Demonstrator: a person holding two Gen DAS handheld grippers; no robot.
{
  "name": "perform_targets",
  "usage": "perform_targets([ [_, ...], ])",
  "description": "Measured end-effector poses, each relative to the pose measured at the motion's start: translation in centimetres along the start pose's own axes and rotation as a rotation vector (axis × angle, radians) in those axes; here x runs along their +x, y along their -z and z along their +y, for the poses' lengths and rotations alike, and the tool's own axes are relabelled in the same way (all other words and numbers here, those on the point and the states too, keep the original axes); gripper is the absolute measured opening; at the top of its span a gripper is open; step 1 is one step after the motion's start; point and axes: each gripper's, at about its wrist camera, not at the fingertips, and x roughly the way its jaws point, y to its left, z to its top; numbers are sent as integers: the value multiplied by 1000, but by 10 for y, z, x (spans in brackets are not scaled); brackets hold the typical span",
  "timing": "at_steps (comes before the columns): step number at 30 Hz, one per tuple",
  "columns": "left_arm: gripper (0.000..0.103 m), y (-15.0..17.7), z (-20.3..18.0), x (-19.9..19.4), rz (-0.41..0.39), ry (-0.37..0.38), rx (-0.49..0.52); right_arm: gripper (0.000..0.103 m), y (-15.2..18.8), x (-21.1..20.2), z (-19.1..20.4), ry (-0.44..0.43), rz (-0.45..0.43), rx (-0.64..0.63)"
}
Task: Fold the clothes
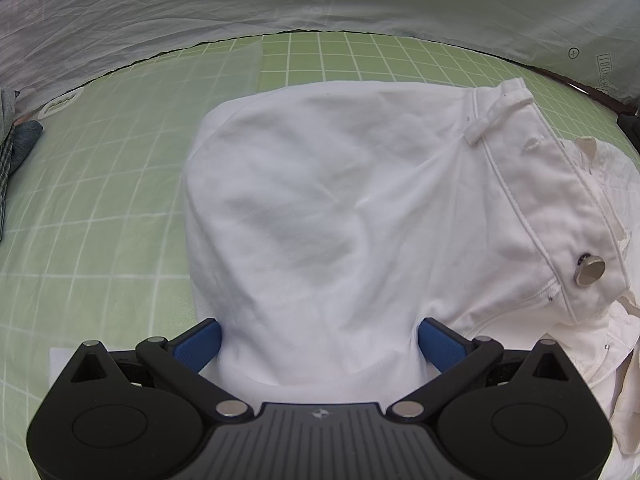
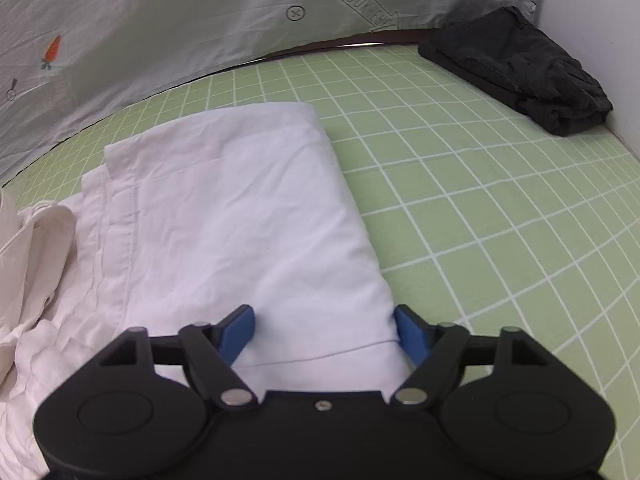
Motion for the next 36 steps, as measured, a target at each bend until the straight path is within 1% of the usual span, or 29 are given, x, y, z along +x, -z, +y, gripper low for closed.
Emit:
perform_targets([
  [1,103,-1,0,0,3,1,1,54,0,-2,5,10,-2,-34],
  [2,103,-2,0,0,6,1,2,48,0,-5,9,19,-4,-60],
  [3,103,-3,0,0,10,1,2,35,-1,-7,9,21,-7,-61],
  [4,103,-4,0,0,14,1,3,24,-1,-10,10,24,-9,-63],
  [6,103,-7,-1,0,24,-4,12,17,-2,-16,12,27,-15,-63],
  [8,103,-10,-2,-1,35,-14,27,15,-4,-21,10,19,-25,-44],
  [11,103,-13,-7,-9,22,-28,69,13,-8,-33,11,7,-49,-23],
  [17,103,-12,-7,-32,-20,-8,103,12,-19,-67,24,-53,-123,-32],
  [22,103,-11,-7,-51,-55,9,131,9,-29,-94,50,-122,-180,-41],
  [25,103,-8,-4,-60,-66,14,132,8,-34,-106,71,-180,-207,-39],
  [30,103,3,9,-70,-66,13,107,8,-34,-119,122,-278,-229,-87],
  [31,103,5,12,-72,-66,13,102,8,-32,-118,137,-304,-223,-108],
  [34,103,11,19,-78,-65,12,87,9,-22,-113,176,-344,-204,-183],
  [36,103,16,25,-82,-65,11,77,9,-14,-101,203,-343,-183,-254],
])
